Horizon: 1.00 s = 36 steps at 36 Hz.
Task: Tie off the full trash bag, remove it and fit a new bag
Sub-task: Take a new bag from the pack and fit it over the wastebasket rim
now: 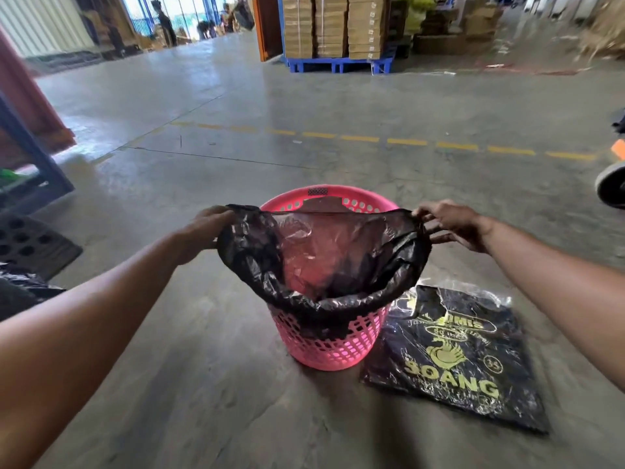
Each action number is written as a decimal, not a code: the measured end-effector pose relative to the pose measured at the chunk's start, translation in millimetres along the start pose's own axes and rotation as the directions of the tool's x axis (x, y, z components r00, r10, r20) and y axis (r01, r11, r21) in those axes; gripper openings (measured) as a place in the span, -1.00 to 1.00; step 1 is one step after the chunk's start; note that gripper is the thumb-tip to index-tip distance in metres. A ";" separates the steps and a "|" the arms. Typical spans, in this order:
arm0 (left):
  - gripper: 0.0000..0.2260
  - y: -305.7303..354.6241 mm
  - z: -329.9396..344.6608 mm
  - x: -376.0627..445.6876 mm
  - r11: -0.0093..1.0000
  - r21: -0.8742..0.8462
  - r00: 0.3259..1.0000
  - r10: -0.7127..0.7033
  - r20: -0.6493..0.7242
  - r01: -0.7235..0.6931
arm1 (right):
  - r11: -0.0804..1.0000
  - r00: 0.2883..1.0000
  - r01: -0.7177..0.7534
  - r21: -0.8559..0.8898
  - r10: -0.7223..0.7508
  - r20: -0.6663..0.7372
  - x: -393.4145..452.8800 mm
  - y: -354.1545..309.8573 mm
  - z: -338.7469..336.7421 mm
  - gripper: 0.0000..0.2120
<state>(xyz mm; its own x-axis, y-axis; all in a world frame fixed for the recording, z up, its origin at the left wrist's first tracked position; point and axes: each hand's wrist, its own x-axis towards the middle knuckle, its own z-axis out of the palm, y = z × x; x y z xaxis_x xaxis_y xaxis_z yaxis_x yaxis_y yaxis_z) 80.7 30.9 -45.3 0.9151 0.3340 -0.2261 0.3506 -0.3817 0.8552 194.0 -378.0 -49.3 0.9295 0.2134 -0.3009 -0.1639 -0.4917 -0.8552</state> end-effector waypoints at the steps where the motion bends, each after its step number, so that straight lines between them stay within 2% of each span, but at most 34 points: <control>1: -0.91 0.6 2.5 7.5 0.999 0.044 1.000 -0.017 0.001 0.017 | 0.998 0.999 -0.004 -0.059 0.001 -0.041 7.0 -2.4 1.7 -0.85; 3: -0.86 4.1 8.2 18.0 0.989 0.144 0.999 -0.031 -0.036 0.036 | 0.987 0.989 -0.009 -0.163 -0.015 -0.148 18.3 -2.3 5.3 -0.79; 5: -0.69 4.0 10.3 24.8 0.978 0.203 0.980 0.000 -0.198 0.041 | 0.982 0.959 -0.002 -0.187 -0.051 -0.278 21.5 -0.4 11.7 -0.70; 7: -0.68 7.9 14.2 24.0 0.982 0.188 0.925 0.098 -0.368 -0.029 | 0.983 0.911 0.058 -0.174 -0.123 -0.393 17.2 -1.6 18.1 -0.67; 8: -0.72 11.1 16.8 22.6 0.980 0.162 0.907 0.167 -0.388 -0.112 | 0.975 0.896 0.134 -0.175 -0.194 -0.399 14.7 -2.7 20.9 -0.64; 9: -0.77 12.3 19.3 23.7 0.968 0.142 0.904 0.246 -0.350 -0.208 | 0.959 0.892 0.220 -0.180 -0.272 -0.362 12.0 -4.4 23.9 -0.59; 11: -0.75 13.5 23.4 25.7 0.902 0.215 0.901 0.409 -0.148 -0.374 | 0.914 0.895 0.347 -0.209 -0.389 -0.216 4.9 -7.4 29.6 -0.58; 13: -0.72 14.4 24.3 28.1 0.810 0.423 0.902 0.430 0.041 -0.406 | 0.879 0.908 0.369 -0.302 -0.411 -0.087 5.4 -6.9 34.5 -0.69; 15: -0.72 16.0 25.7 29.2 0.705 0.595 0.913 0.387 0.133 -0.385 | 0.828 0.923 0.343 -0.444 -0.385 -0.005 11.2 -5.8 39.1 -0.69; 16: -0.72 18.2 27.5 28.7 0.681 0.622 0.914 0.374 0.158 -0.387 | 0.799 0.934 0.322 -0.508 -0.357 0.031 13.1 -6.2 43.0 -0.66; 18: -0.76 20.0 31.9 28.1 0.691 0.586 0.905 0.354 0.236 -0.423 | 0.777 0.952 0.286 -0.560 -0.299 0.071 15.0 -7.1 49.8 -0.62; 20: -0.78 18.1 35.8 28.8 0.719 0.525 0.890 0.383 0.247 -0.455 | 0.776 0.952 0.286 -0.562 -0.299 0.071 14.7 -7.8 53.3 -0.61; 23: -0.84 16.2 41.3 29.4 0.746 0.456 0.859 0.505 0.090 -0.486 | 0.785 0.918 0.335 -0.521 -0.396 -0.006 12.9 -8.2 52.5 -0.88; 25: -0.94 13.1 42.1 29.8 0.751 0.447 0.842 0.540 0.009 -0.486 | 0.809 0.901 0.350 -0.472 -0.429 -0.068 13.2 -6.3 48.5 -0.78; 28: -0.92 7.9 36.3 29.5 0.829 0.362 0.872 0.483 -0.081 -0.426 | 0.864 0.870 0.363 -0.349 -0.448 -0.206 7.7 -6.6 45.7 -0.92; 30: -0.83 8.3 32.3 27.3 0.885 0.249 0.892 0.433 -0.131 -0.393 | 0.889 0.850 0.376 -0.262 -0.444 -0.284 9.4 -4.4 43.4 -0.90; 34: -0.77 19.1 29.2 18.5 0.894 0.101 0.878 0.448 -0.169 -0.437 | 0.902 0.839 0.424 -0.086 -0.427 -0.338 10.7 -4.8 39.5 -0.86; 36: -0.77 23.4 28.2 15.5 0.906 0.030 0.893 0.421 -0.160 -0.422 | 0.896 0.838 0.444 -0.017 -0.422 -0.346 7.0 -8.8 40.8 -0.82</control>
<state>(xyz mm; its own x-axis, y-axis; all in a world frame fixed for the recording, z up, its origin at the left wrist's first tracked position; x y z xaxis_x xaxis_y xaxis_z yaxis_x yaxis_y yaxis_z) 108.7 2.8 -42.0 0.9328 0.2752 0.2329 -0.0627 -0.5123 0.8565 188.4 -337.7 -61.1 0.9623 0.0944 0.2550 0.2718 -0.3598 -0.8925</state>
